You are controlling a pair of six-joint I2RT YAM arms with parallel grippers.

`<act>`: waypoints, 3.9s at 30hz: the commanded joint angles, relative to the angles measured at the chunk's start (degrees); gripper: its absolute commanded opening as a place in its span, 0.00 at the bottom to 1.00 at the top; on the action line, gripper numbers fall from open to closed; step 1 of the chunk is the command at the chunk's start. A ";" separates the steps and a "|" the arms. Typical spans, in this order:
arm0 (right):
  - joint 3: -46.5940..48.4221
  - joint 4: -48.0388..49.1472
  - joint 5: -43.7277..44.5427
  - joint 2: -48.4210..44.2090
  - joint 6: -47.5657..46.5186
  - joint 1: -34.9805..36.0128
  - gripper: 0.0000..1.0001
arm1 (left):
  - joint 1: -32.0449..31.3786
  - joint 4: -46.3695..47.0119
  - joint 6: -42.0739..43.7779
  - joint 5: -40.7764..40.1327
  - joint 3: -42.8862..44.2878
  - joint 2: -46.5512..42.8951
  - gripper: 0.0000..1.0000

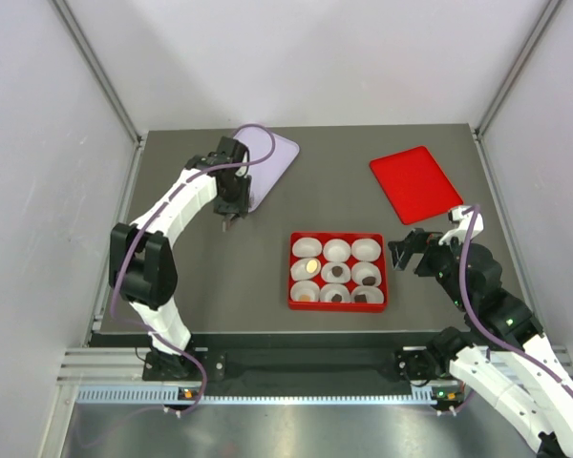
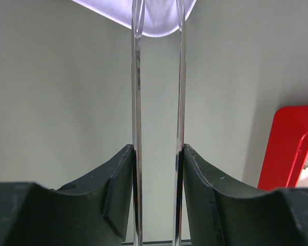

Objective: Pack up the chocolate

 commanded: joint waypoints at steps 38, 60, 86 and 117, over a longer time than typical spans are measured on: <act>0.64 1.33 0.54 -0.71 0.30 -0.48 1.00 | -3.38 -3.01 -0.37 3.82 14.24 -2.24 0.37; 3.10 -1.49 2.82 -1.50 -0.32 -0.48 1.00 | -33.09 4.11 -5.46 14.37 8.01 -5.06 0.37; 2.93 -1.84 3.87 -1.59 -0.85 -0.48 1.00 | -35.47 6.93 -5.99 11.39 9.15 4.00 0.42; 2.93 -1.05 2.38 -1.24 -0.85 -0.48 1.00 | -13.07 4.36 -4.58 -10.67 23.31 7.07 0.45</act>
